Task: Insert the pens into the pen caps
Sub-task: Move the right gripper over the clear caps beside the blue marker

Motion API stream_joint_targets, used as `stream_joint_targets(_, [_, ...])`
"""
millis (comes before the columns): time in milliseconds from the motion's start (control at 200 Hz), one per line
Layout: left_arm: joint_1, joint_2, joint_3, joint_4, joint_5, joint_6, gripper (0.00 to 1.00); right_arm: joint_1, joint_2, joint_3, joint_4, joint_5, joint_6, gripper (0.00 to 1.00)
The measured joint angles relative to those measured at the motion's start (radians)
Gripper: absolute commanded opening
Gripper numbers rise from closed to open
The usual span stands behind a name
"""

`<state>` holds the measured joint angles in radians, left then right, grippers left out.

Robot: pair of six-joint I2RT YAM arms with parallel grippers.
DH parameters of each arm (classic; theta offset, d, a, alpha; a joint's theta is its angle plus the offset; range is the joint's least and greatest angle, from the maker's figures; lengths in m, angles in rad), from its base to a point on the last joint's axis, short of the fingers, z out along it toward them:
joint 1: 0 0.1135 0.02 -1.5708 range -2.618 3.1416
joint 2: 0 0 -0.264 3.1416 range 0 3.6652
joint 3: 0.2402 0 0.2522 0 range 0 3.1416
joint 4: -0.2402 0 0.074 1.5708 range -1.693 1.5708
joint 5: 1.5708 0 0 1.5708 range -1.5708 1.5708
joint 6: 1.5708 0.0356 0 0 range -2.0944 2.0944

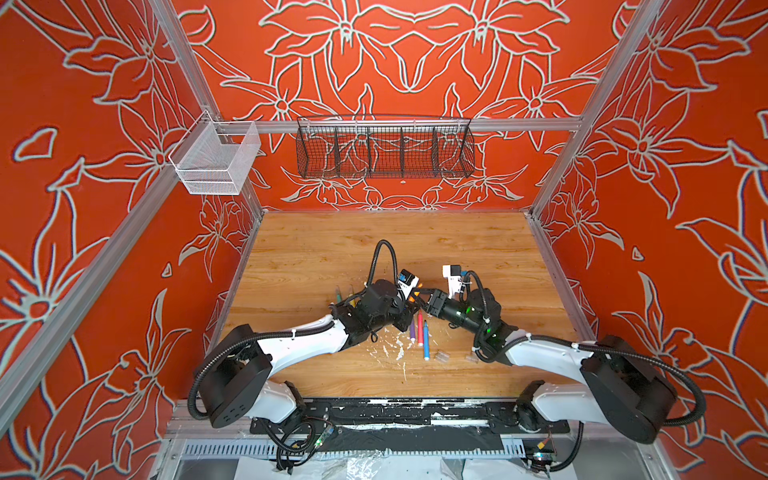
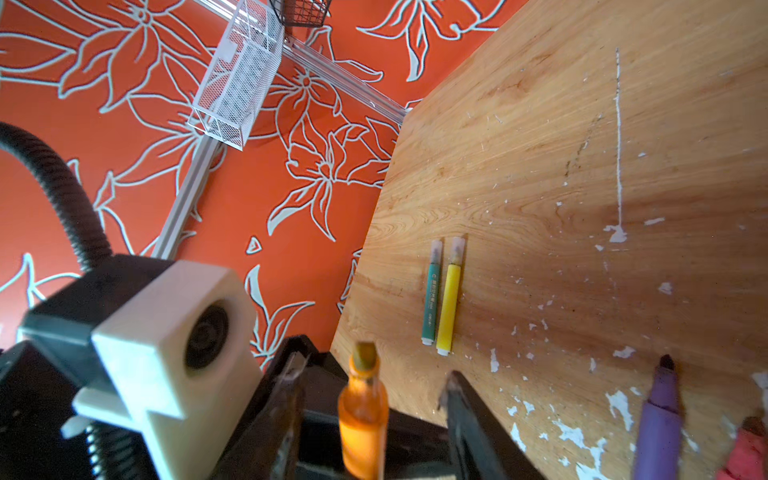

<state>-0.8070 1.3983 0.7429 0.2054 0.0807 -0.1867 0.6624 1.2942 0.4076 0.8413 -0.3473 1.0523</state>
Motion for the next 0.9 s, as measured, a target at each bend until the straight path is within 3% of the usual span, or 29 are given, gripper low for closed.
stream_joint_targets(235, [0.000, -0.072, -0.034, -0.006, -0.138, -0.003, 0.00, 0.000, -0.151, 0.013, -0.239, 0.103, -0.106, 0.64])
stream_joint_targets(355, [0.001, -0.110, -0.046, -0.005, -0.215, -0.009, 0.00, 0.001, -0.241, 0.102, -0.513, 0.225, -0.166, 0.57])
stream_joint_targets(530, [0.001, -0.190, -0.099, -0.003, -0.299, -0.016, 0.00, 0.017, -0.314, 0.318, -0.962, 0.381, -0.191, 0.29])
stream_joint_targets(646, [0.001, -0.214, -0.115, -0.003, -0.323, -0.022, 0.00, 0.116, -0.358, 0.322, -1.146, 0.457, -0.196, 0.27])
stream_joint_targets(761, [0.001, -0.216, -0.117, -0.003, -0.333, -0.028, 0.00, 0.256, -0.348, 0.291, -1.309, 0.520, -0.176, 0.18])
stream_joint_targets(901, [0.001, -0.227, -0.117, -0.003, -0.335, -0.036, 0.00, 0.358, -0.360, 0.234, -1.412, 0.561, -0.134, 0.16])
